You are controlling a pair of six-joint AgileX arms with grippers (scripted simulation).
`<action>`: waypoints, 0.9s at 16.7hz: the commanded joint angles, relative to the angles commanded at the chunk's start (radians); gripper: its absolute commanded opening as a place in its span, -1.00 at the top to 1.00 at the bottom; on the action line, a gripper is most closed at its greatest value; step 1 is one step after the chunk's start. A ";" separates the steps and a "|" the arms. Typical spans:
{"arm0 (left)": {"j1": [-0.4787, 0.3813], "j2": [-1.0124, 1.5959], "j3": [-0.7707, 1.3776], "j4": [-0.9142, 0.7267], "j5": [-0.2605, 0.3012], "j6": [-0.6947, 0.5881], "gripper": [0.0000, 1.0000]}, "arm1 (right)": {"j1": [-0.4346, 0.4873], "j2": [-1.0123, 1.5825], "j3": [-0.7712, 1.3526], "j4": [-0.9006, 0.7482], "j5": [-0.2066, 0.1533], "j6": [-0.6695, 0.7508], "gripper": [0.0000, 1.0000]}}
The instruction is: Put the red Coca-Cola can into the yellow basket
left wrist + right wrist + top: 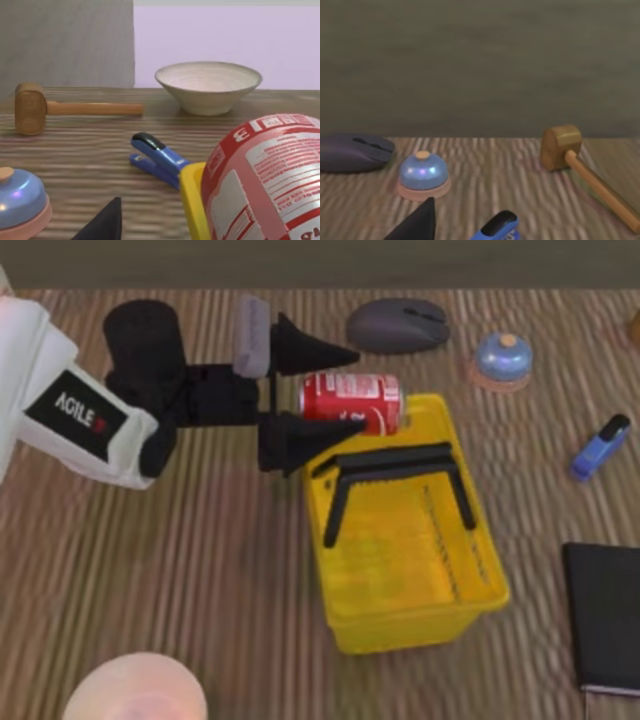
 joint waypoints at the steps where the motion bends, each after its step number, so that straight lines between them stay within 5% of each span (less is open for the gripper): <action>1: 0.000 0.000 0.000 0.000 0.000 0.000 -1.00 | 0.000 0.000 0.000 0.000 0.000 0.000 -1.00; 5: 0.001 -0.032 -0.004 -0.009 -0.019 0.000 -1.00 | 0.012 0.026 0.026 -0.025 -0.001 -0.016 -1.00; 8: 0.021 -0.152 -0.036 -0.047 -0.088 -0.008 -1.00 | 0.055 0.134 0.131 -0.123 -0.002 -0.079 -1.00; 15: 0.121 -0.737 -0.279 -0.298 -0.405 -0.059 -1.00 | 0.232 0.689 0.661 -0.505 0.003 -0.349 -1.00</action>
